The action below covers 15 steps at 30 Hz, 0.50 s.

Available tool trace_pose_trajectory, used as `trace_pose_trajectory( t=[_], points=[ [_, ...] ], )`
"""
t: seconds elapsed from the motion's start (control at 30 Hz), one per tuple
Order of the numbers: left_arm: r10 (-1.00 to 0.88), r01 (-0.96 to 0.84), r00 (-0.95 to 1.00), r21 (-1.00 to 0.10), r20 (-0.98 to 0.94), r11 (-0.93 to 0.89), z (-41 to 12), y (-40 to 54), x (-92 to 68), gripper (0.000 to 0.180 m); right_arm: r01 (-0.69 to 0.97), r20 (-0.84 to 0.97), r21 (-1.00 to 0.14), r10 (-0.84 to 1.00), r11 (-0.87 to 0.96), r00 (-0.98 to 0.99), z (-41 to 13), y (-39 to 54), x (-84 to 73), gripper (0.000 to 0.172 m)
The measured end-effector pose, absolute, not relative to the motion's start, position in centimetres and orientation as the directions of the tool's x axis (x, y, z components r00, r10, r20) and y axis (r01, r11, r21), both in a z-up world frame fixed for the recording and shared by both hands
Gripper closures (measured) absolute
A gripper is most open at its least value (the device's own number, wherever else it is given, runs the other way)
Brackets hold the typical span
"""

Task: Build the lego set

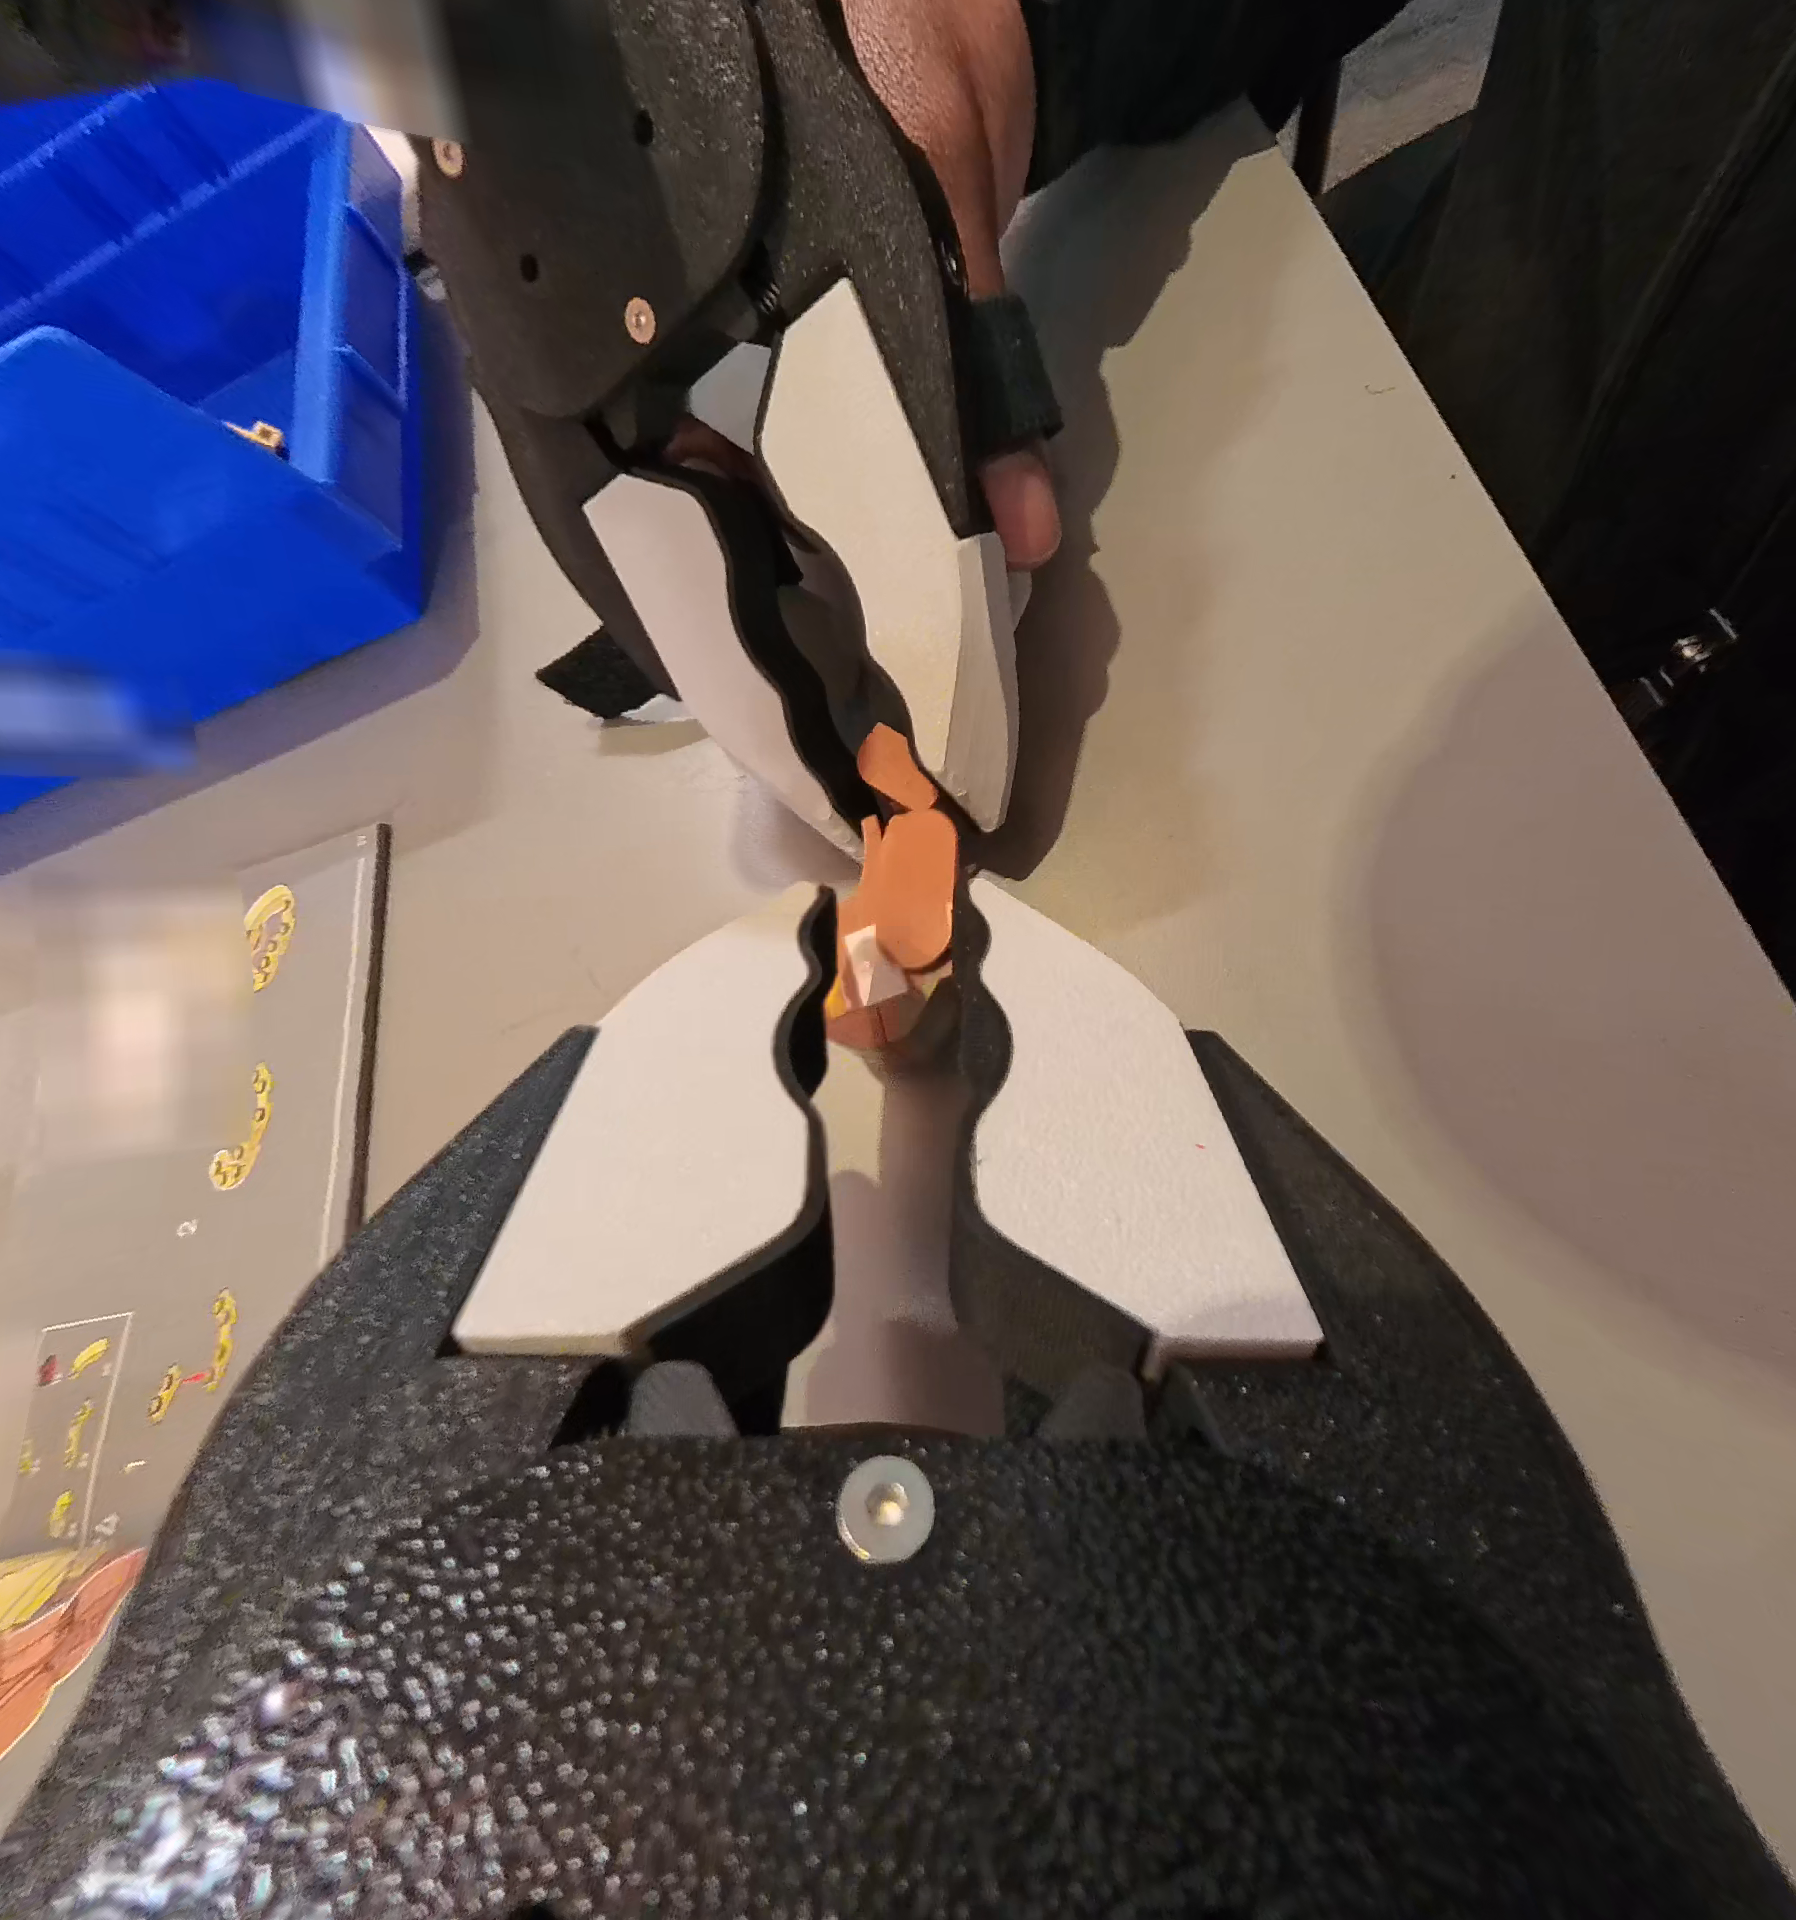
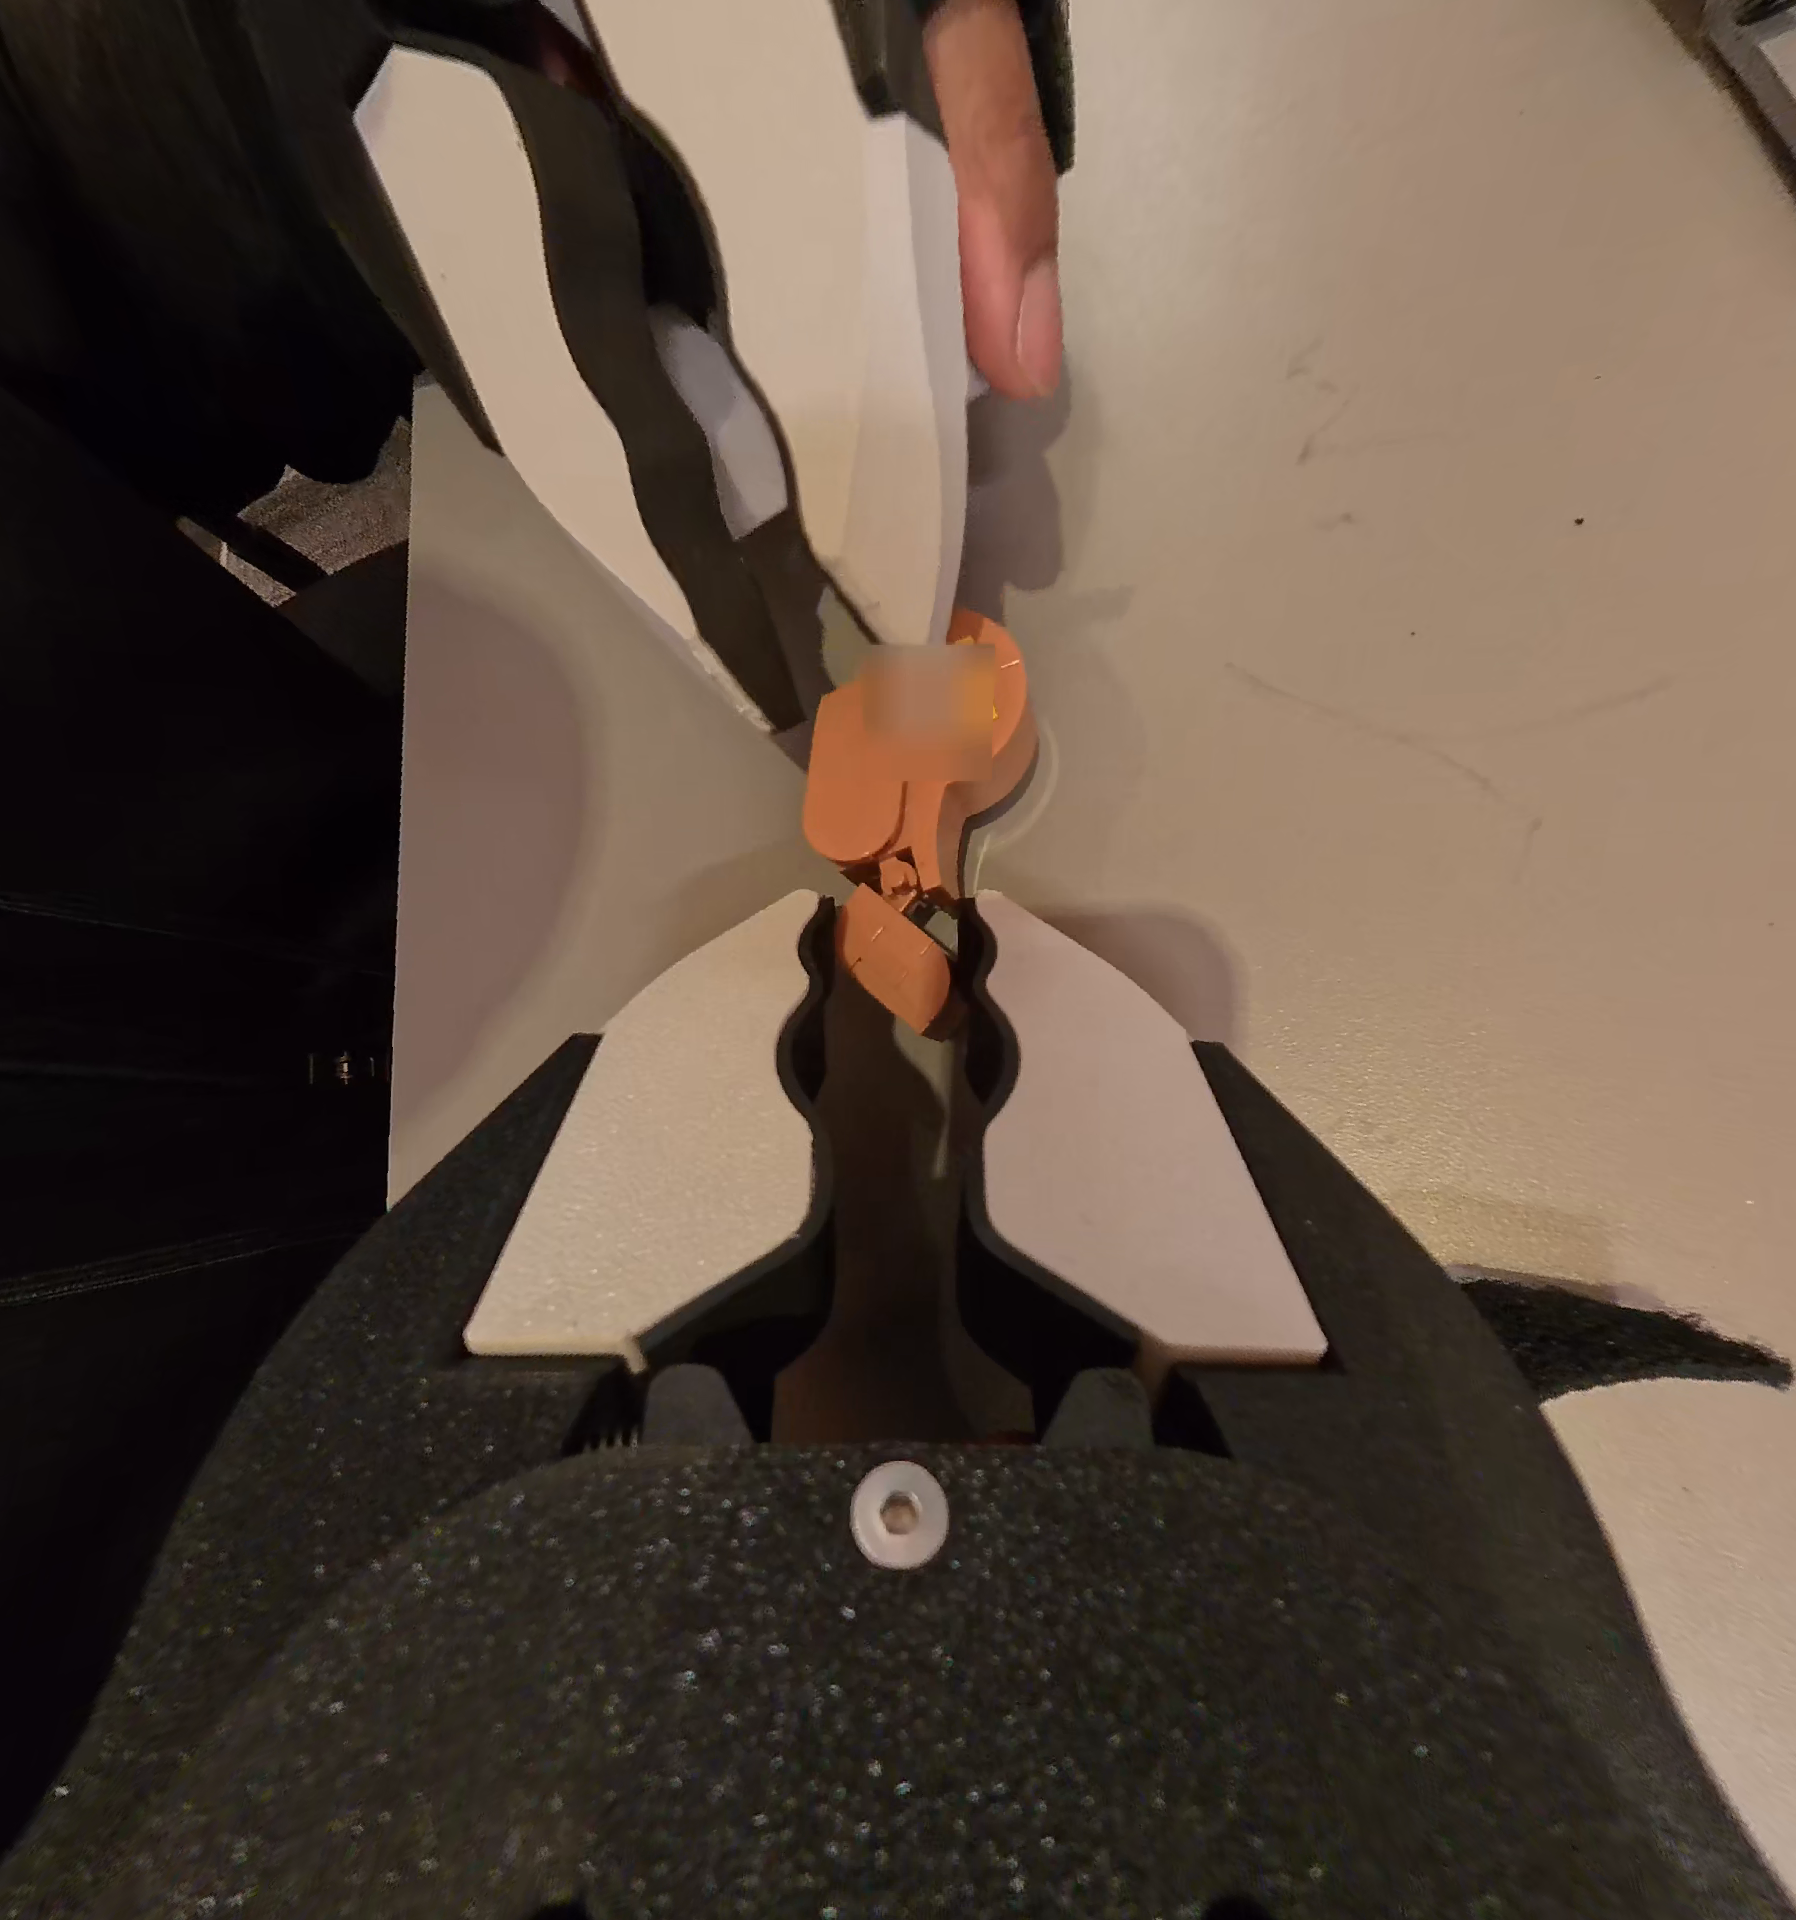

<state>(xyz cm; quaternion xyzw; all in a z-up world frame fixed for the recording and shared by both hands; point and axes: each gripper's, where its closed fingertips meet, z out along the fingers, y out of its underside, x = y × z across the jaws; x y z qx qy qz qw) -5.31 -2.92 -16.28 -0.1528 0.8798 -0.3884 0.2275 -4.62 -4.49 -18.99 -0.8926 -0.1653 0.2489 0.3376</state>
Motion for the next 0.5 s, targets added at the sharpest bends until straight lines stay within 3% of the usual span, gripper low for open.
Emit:
trace_pose_trajectory(
  t=[0.5],
  points=[
    [-0.508,-0.2,-0.84,-0.76,-0.191,0.618,-18.6,-2.1,-4.8,0.128,0.13,-0.329,-0.687,0.466,-0.715,0.822,-19.0,-4.5,-4.7,0.15]
  ],
)
